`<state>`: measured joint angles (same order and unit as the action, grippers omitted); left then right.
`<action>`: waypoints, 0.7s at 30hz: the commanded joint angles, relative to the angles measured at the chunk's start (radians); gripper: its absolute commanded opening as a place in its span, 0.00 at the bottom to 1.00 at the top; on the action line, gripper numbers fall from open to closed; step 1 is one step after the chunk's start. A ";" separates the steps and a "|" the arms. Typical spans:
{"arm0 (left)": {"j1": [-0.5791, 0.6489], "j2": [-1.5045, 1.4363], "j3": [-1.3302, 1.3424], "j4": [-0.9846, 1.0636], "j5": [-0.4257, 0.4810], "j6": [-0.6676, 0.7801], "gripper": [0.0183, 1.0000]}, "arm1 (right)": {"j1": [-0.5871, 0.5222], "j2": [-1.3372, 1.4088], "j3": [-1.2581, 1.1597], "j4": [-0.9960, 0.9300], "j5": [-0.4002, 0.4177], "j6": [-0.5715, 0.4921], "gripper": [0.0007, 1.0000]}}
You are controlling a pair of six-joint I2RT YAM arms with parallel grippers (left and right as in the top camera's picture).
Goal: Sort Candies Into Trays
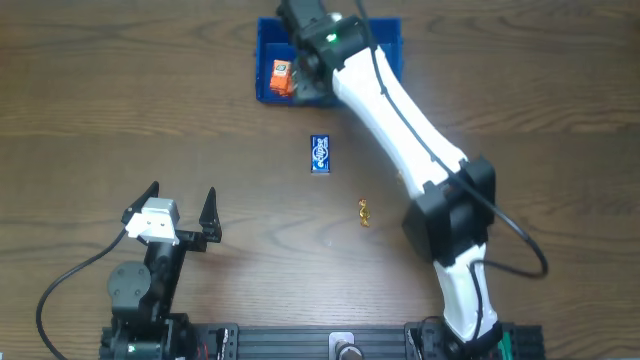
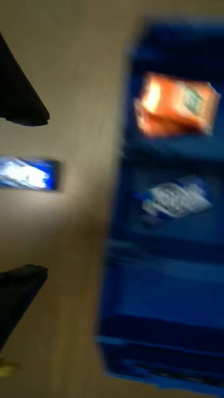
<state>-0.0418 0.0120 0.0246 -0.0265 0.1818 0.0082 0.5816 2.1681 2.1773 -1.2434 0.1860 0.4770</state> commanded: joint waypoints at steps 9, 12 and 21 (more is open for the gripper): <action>0.004 -0.006 -0.020 -0.032 0.018 0.015 1.00 | 0.048 -0.014 -0.433 0.175 -0.160 0.155 0.76; 0.004 -0.006 -0.020 -0.032 0.018 0.015 1.00 | 0.052 -0.013 -0.494 0.228 -0.161 0.155 0.75; 0.004 -0.006 -0.020 -0.032 0.018 0.015 1.00 | 0.052 0.031 -0.522 0.287 -0.162 0.155 0.71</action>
<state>-0.0418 0.0120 0.0246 -0.0265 0.1818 0.0082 0.6369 2.1574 1.6600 -0.9688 0.0261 0.6182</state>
